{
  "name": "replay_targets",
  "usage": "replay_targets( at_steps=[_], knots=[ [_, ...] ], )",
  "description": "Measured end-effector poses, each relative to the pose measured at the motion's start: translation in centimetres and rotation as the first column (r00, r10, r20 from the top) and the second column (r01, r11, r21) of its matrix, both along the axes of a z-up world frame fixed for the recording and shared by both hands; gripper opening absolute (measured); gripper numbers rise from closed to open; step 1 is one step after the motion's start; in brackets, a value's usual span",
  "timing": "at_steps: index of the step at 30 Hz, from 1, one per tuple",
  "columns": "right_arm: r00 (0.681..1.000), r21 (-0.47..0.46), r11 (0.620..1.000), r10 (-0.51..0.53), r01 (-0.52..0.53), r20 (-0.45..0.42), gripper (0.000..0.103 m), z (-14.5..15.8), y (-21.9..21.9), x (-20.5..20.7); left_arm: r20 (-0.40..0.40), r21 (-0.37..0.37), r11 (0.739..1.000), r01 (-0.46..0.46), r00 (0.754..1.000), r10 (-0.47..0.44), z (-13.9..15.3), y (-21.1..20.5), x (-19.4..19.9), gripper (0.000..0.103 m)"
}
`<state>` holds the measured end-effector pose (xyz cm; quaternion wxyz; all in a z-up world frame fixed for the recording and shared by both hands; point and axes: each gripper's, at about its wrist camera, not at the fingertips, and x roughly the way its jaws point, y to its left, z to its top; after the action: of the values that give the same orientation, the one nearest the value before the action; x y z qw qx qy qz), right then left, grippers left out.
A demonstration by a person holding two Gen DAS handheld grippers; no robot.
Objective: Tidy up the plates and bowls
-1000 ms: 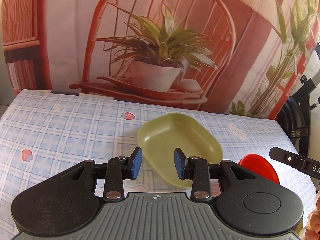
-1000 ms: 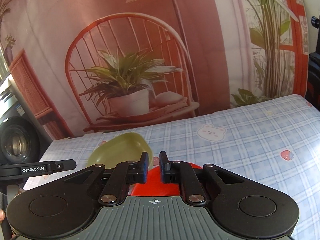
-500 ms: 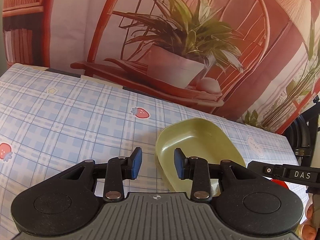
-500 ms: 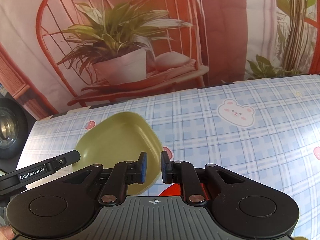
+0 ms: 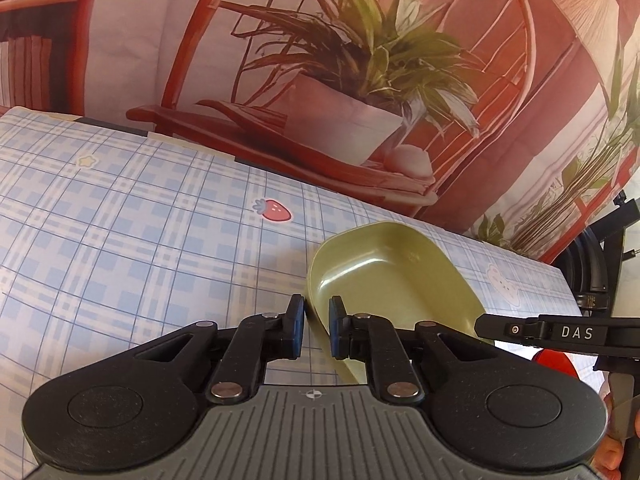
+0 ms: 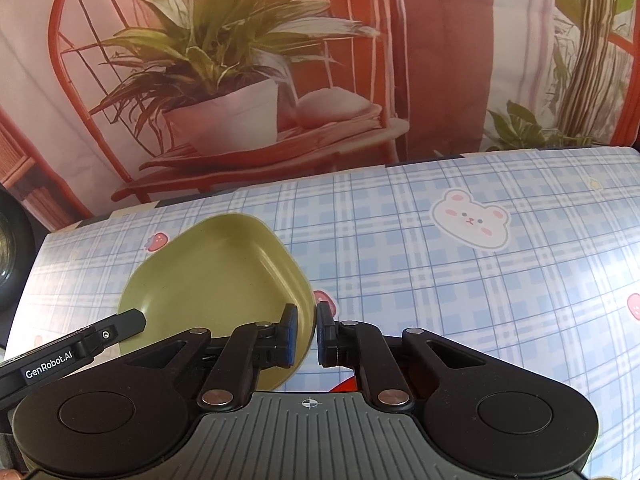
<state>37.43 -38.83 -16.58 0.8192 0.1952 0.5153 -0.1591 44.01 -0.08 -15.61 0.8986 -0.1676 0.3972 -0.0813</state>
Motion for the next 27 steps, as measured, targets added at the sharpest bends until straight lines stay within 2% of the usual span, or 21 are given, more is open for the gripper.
replay_targets(
  at_steps=[6,13,20,27],
  knots=[
    [0.998,0.013,1.0,0.011,-0.012,0.061,0.006,1.8,1.1,-0.8,0.032,0.02,1.0,-0.01,0.999,0.01,1.8,0.6,-1.5,0.013],
    [0.99,0.015,0.999,0.037,-0.039,0.133,0.006,4.9,3.6,-2.6,0.092,0.056,0.998,-0.02,0.996,0.015,5.4,1.4,-5.5,0.014],
    [0.977,0.028,0.998,0.041,-0.048,0.209,0.006,7.8,5.9,-6.5,0.119,0.077,0.997,-0.024,0.993,0.015,8.4,1.9,-10.7,0.014],
    [0.962,0.058,0.997,0.024,-0.042,0.272,0.006,9.5,7.4,-11.4,0.133,0.075,0.997,-0.027,0.991,0.016,9.8,1.8,-16.3,0.014]
  ],
)
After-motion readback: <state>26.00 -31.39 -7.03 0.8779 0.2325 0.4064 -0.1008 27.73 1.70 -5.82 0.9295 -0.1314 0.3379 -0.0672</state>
